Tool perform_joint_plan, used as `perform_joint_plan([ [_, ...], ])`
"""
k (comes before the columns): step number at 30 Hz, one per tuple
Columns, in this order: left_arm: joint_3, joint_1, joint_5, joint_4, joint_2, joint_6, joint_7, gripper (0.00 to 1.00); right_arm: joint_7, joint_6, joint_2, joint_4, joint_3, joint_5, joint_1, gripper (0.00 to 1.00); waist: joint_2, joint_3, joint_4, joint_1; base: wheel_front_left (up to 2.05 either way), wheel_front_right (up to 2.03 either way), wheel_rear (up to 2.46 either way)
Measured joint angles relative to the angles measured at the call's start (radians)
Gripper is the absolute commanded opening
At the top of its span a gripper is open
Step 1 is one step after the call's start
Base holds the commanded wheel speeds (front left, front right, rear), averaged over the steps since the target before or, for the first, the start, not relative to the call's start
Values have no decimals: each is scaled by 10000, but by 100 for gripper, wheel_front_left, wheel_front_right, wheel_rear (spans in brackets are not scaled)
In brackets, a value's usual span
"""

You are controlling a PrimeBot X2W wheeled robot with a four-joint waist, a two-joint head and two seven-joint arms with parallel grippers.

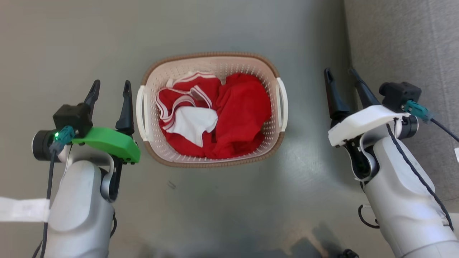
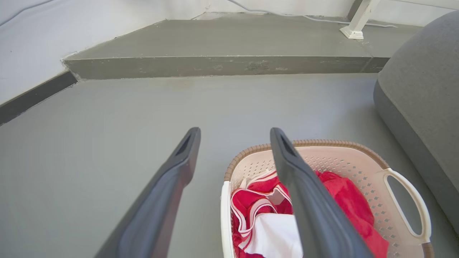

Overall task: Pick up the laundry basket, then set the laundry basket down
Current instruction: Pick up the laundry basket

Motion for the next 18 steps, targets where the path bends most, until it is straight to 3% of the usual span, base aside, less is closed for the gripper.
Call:
perform_joint_plan([
  [18,-270,-2174,-236,2395,-4,-140,510,100,27,173,71,2000,811,366,-2043,100,0,1838,34,-1,0,0,0],
])
